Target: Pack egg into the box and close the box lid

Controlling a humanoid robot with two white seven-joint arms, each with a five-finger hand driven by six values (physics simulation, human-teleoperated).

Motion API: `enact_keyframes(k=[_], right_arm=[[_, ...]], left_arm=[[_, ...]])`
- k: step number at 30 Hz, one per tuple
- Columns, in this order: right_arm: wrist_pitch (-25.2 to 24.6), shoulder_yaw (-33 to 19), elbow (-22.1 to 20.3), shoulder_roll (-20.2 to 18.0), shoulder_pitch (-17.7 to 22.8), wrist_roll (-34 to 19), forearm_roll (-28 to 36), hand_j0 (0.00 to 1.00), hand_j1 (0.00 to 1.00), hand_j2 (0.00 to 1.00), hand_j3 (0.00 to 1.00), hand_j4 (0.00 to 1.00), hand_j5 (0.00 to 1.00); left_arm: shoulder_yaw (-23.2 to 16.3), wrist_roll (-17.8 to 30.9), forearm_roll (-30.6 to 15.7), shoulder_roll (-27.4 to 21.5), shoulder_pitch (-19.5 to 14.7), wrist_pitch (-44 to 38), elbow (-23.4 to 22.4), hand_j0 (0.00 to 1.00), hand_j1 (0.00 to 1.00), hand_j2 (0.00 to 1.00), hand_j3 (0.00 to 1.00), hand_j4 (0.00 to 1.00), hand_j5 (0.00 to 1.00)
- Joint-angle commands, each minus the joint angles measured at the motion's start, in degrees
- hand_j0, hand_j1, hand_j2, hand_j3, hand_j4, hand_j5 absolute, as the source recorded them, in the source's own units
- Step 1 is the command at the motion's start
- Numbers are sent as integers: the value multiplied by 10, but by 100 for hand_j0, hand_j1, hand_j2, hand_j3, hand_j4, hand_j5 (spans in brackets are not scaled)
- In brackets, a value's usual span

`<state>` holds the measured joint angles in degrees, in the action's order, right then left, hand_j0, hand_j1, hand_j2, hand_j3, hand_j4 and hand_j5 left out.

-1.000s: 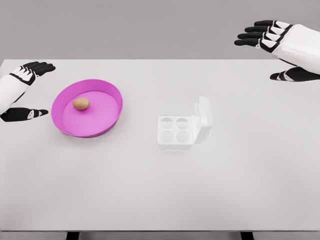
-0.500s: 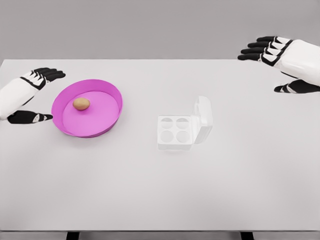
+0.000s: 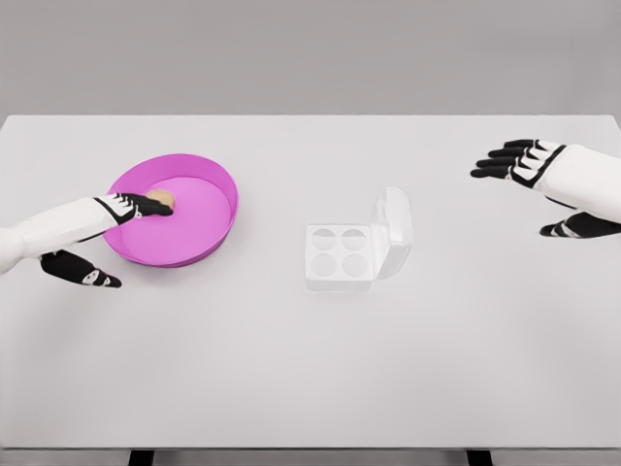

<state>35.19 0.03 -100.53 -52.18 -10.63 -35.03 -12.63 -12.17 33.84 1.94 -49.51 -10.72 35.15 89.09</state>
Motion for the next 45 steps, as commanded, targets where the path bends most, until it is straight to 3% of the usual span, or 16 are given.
enact_keyframes(k=[1, 6, 8, 13, 17, 19, 22, 26, 28, 32, 36, 45], right_arm=[[-2, -6, 0, -12, 0, 0, 3, 100, 100, 100, 100, 100, 100], [-2, -6, 0, -18, 17, 0, -1, 100, 100, 100, 100, 100, 100], [-2, -6, 0, -18, 18, 0, -1, 100, 100, 100, 100, 100, 100], [-2, -6, 1, -26, 34, 0, -5, 100, 100, 100, 100, 100, 100], [-2, -8, 0, -30, 36, 0, -5, 100, 100, 100, 100, 100, 100], [-2, -9, 0, -38, 39, 0, -5, 100, 100, 100, 100, 100, 100], [-2, -15, 0, -84, 47, 0, -5, 100, 100, 100, 100, 100, 100], [-2, -27, 1, -106, 46, 0, -4, 100, 100, 100, 100, 100, 100], [-2, -52, 7, -100, 43, 0, -4, 100, 100, 100, 100, 100, 100], [-2, -49, 0, -68, 38, 0, -1, 100, 100, 100, 100, 100, 100], [-2, -49, 0, -76, 47, 0, 1, 100, 100, 100, 100, 100, 100], [-2, -44, 1, -73, 58, 0, 2, 100, 100, 100, 100, 100, 100]], left_arm=[[-1, 8, -29, -2, 0, -2, 0, 100, 100, 100, 100, 100, 100], [-3, 12, -107, 3, -36, -2, -1, 100, 100, 100, 100, 100, 100], [-3, 12, -108, 8, -42, -5, -2, 100, 100, 100, 100, 100, 100], [-8, 12, -103, 22, -50, -109, -3, 100, 100, 100, 100, 100, 100], [-50, 12, -101, 43, -96, -126, -31, 100, 100, 100, 100, 100, 100], [-51, 12, -100, 48, -98, -155, -38, 100, 100, 100, 100, 100, 100], [-51, 12, -77, 48, -103, -196, -38, 100, 100, 100, 100, 100, 100], [-51, 12, -77, 55, -112, -227, -38, 100, 100, 100, 100, 100, 100], [-51, 12, -71, 65, -114, -228, -39, 100, 100, 100, 100, 100, 100], [-51, 12, -48, 84, -129, -228, -72, 100, 100, 100, 100, 100, 100], [-51, 12, 20, 126, -152, -222, -105, 100, 100, 100, 100, 100, 100], [-52, 12, 57, 151, -157, -228, -137, 97, 97, 97, 97, 97, 97]])
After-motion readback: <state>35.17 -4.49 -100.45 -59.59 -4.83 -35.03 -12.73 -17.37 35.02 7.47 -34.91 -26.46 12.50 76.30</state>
